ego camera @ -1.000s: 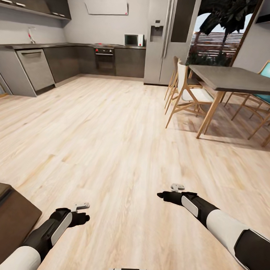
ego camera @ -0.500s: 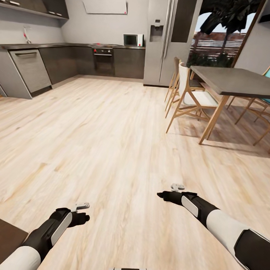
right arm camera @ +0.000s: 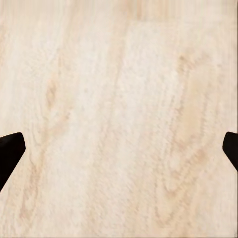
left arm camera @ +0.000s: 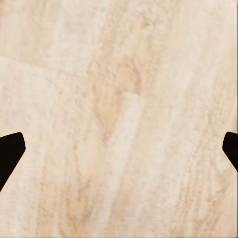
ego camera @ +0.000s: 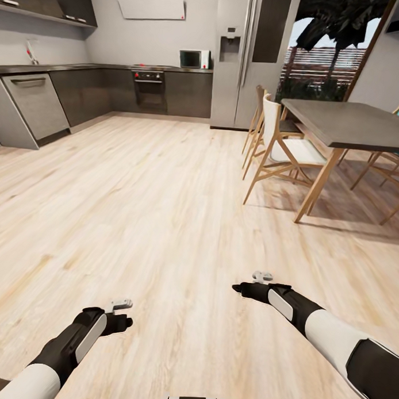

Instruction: Place each of the two pumpkins and all three candles from the living room inside a cabinet in the living room (use any cabinet), then make sure every cabinet is closed, and position the cauldron so it is next to a table in the living room.

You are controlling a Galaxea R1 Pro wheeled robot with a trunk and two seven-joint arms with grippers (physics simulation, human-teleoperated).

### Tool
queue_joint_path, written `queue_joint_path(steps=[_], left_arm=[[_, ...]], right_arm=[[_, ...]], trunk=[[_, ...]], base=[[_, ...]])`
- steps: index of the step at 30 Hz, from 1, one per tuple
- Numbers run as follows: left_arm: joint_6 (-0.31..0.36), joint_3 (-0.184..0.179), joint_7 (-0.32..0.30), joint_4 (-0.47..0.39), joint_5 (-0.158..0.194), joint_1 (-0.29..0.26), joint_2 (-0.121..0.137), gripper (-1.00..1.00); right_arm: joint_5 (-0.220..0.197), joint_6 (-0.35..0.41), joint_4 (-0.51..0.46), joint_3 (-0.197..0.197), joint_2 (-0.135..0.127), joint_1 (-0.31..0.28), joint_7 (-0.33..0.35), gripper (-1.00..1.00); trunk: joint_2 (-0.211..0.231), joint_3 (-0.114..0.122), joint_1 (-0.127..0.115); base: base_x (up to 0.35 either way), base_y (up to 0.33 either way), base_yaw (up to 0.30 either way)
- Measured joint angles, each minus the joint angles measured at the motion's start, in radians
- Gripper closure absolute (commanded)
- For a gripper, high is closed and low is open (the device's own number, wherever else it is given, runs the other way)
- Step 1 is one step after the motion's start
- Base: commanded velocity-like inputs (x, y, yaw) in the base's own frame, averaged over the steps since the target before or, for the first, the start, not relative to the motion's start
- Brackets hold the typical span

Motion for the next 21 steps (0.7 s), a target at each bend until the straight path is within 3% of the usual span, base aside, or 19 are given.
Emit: queue_joint_path(steps=[11, 21], left_arm=[[0.0, 0.0, 0.002, 0.0, 0.0, 0.0, -0.001, -1.0], [0.0, 0.0, 0.002, 0.0, 0.0, 0.0, -0.001, -1.0]], right_arm=[[0.0, 0.0, 0.0, 0.0, 0.0, 0.0, 0.0, -1.0], [0.001, 0.001, 0.0, 0.001, 0.0, 0.0, 0.0, -1.0]], trunk=[[0.0, 0.0, 0.0], [0.0, 0.0, 0.0]], base=[[0.285, -0.185, 0.016], [0.249, -0.202, 0.227]])
